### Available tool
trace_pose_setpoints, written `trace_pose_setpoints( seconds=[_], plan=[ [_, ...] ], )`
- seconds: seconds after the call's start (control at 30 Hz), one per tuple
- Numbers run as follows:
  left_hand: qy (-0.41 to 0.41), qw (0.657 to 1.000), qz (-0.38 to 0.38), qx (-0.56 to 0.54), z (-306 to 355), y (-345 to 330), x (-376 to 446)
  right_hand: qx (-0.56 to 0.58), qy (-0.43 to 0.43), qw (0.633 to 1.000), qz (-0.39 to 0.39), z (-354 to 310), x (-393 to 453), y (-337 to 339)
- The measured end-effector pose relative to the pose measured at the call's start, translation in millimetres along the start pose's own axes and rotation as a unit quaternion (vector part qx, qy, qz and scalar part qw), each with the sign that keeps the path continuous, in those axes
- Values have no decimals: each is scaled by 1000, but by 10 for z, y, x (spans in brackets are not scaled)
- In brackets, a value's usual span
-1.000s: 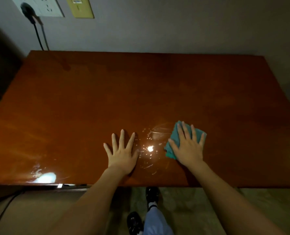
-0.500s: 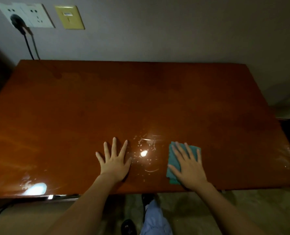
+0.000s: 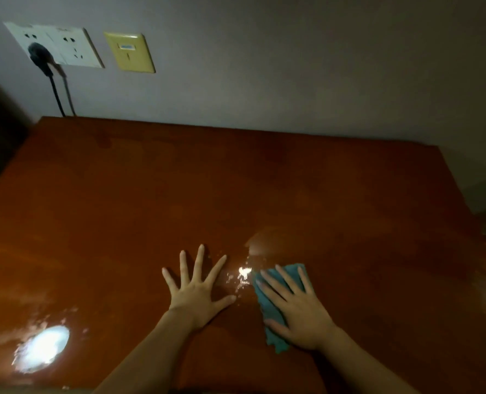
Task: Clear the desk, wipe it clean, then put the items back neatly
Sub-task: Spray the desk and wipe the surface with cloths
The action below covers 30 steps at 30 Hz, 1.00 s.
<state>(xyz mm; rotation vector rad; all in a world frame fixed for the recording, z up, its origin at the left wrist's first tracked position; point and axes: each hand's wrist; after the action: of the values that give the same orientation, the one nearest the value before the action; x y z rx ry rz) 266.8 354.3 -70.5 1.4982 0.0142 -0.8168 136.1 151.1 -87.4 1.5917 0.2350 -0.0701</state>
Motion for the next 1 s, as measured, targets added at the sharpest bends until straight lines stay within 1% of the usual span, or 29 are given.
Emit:
trace_pose_setpoints(
  seconds=[0.03,0.07,0.1,0.13,0.2,0.27,0.3,0.33,0.37,0.43,0.53,0.63,0.67,0.7,0.73,0.8,0.83,0.9,0.93,0.97,1.0],
  plan=[
    [-3,1000,-4,0,9,26,16,-11,18,1000,6,176,-70,22],
    [-7,1000,-8,-3,11,49,48,-23,18,1000,-3,379,-103,12],
    [-10,1000,-7,-8,10,79,97,-31,-8,999,-25,562,-99,43],
    [-11,1000,-1,-13,12,114,163,-31,-54,998,-27,726,-73,56],
    [-4,1000,16,-11,27,181,325,-17,-169,985,24,950,115,115],
    [11,1000,16,-9,78,258,499,24,-283,958,38,1013,459,169],
    [17,1000,12,-12,109,296,578,43,-324,944,43,1000,666,200],
    [24,1000,7,-16,137,330,646,48,-341,938,47,962,867,227],
    [30,999,6,-19,153,357,709,49,-332,940,52,899,1044,269],
    [37,999,5,-19,167,396,818,64,-279,956,59,745,1273,276],
    [42,998,0,-36,195,462,922,43,-143,985,90,565,1170,231],
    [43,998,0,-39,204,523,985,22,-6,999,49,799,843,176],
    [43,998,0,-38,209,533,990,13,13,999,44,948,760,147],
    [43,998,0,-36,215,539,992,7,1,999,35,1091,708,152],
    [43,999,0,-33,221,544,997,2,-34,999,27,1215,698,157],
    [47,998,0,-30,238,561,1031,15,-141,988,60,1392,822,185],
    [49,998,3,-28,247,573,1061,28,-205,976,74,1432,951,205],
    [53,998,9,-26,268,601,1128,54,-321,943,70,1415,1332,300],
    [54,998,10,-26,279,614,1167,59,-344,935,71,1370,1572,344],
    [54,998,10,-26,287,625,1206,62,-338,936,71,1289,1799,394],
    [53,998,10,-27,292,638,1248,65,-314,944,76,1189,1995,421]
  ],
)
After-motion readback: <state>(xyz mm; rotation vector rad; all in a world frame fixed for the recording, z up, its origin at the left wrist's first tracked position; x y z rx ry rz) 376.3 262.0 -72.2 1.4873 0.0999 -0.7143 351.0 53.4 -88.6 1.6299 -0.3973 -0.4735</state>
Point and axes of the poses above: each hand's wrist, its own x-axis towards the middle knuckle, its own y-axis out of the back of the hand, z = x × y, and after that the axes turned 11 degrees about z, right-handed
